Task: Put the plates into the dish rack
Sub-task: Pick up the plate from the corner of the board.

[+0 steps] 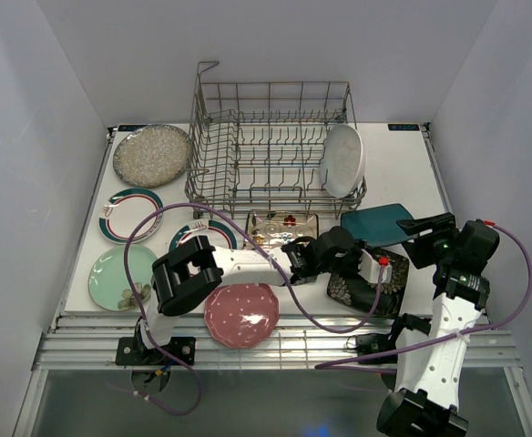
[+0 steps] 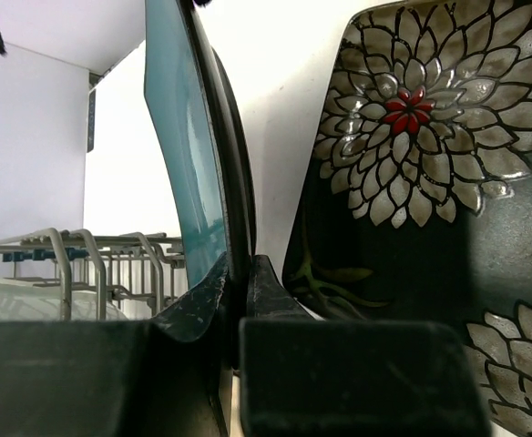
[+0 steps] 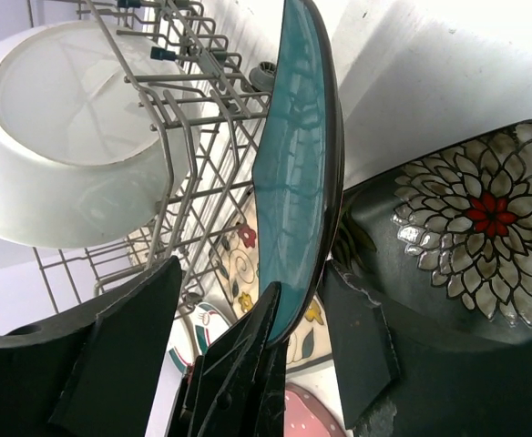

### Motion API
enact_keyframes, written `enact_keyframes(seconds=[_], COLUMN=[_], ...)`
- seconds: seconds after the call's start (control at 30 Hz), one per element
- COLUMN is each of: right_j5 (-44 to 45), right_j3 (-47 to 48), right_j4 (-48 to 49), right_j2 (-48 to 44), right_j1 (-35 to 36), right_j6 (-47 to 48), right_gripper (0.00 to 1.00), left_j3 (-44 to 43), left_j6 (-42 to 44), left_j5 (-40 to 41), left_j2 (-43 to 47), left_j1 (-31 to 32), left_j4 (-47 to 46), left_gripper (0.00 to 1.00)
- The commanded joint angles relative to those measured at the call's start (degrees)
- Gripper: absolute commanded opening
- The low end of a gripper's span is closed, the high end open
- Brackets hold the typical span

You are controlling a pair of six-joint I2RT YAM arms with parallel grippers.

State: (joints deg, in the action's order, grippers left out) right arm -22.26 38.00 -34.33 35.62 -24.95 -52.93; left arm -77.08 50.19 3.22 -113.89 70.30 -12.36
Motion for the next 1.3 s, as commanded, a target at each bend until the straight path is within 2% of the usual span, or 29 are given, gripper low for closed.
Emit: enact_keyframes(seconds=[0.0, 0.23, 0.47, 0.57, 0.7, 0.93, 1.03, 1.13, 1.27], right_j5=[-2.3, -2.2, -1.5, -1.4, -0.9, 0.0, 0.4, 0.3, 0.6], right_j3=[-0.8, -3.0, -4.3, -5.0, -5.7, -4.5, -4.0, -3.4, -3.1], right_j4=[3.1, 4.1, 5.5, 6.2, 6.6, 5.5, 4.9, 4.2, 3.5], right_j2=[0.0, 0.2, 0.9, 1.6, 1.8, 1.0, 0.6, 0.7, 0.2], right_j1=[0.2, 0.2, 0.2, 0.2, 0.2, 0.2, 0.2, 0.2, 0.2], right_j6=[-0.2, 0.2, 0.4, 0.2, -0.2, -0.3, -0.2, 0.3, 0.5], right_gripper=[0.69, 0.68, 0.63, 0.55, 0.33, 0.19, 0.22, 0.32, 0.34], left_j3=[-1.2, -1.9, -1.8, -1.7, -1.1, -0.9, -0.7, -0.6, -0.4], left_j6=[3.3, 4.3, 4.8, 4.7, 5.0, 5.3, 5.4, 6.0, 7.1], left_j5=[1.4, 1.7, 2.4, 2.6, 2.7, 3.4, 3.4, 3.5, 4.4], left_j2=[6.2, 6.8, 7.7, 8.2, 8.3, 8.1, 7.7, 7.2, 5.8], left_j1=[1.2, 1.6, 2.4, 2.6, 2.9, 3.2, 3.2, 3.3, 3.3], left_j4=[-10.8, -11.3, -11.6, -11.7, -12.1, -12.8, -13.0, -13.3, -14.4], left_gripper=[0.00, 0.00, 0.00, 0.00, 0.00, 0.00, 0.00, 0.00, 0.00])
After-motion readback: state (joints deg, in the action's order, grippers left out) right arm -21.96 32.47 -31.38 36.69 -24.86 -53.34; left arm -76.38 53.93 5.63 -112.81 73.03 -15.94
